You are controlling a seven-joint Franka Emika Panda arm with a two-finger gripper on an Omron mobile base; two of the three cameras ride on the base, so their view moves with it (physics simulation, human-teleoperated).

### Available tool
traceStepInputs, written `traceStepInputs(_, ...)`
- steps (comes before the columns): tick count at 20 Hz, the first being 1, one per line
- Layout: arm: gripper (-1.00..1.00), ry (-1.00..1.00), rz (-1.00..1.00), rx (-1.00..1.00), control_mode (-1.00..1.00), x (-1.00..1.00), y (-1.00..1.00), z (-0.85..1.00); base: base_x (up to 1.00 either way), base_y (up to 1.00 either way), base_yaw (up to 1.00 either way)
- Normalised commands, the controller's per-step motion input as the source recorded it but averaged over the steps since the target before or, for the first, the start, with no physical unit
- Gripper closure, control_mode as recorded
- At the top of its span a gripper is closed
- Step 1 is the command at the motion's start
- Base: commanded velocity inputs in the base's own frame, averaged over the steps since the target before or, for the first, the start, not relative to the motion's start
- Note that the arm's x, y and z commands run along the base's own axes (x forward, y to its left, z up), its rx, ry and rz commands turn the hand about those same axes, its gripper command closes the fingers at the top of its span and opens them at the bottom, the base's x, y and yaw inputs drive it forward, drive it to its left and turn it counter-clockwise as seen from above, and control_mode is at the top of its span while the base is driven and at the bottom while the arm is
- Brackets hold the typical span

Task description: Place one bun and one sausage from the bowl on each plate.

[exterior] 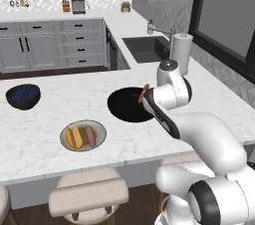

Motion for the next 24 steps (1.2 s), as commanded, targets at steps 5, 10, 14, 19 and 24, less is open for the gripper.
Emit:
traceStepInputs(5,-1.0,0.1,-0.17,0.05,-1.0,1.0,-0.08,0.03,0.0,0.0,0.0)
traceStepInputs(10,-1.0,0.18,0.0,0.14,-1.0,0.97,-0.28,-0.01,0.0,0.0,0.0)
traceStepInputs(14,-1.0,0.02,0.0,0.04,-1.0,0.99,0.17,-0.14,0.0,0.0,0.0)
traceStepInputs(19,-1.0,0.0,0.0,0.0,-1.0,0.73,0.21,-0.24,0.0,0.0,0.0)
traceStepInputs(24,-1.0,0.0,0.0,-0.05,-1.0,0.52,-0.12,-0.56,0.0,0.0,0.0)
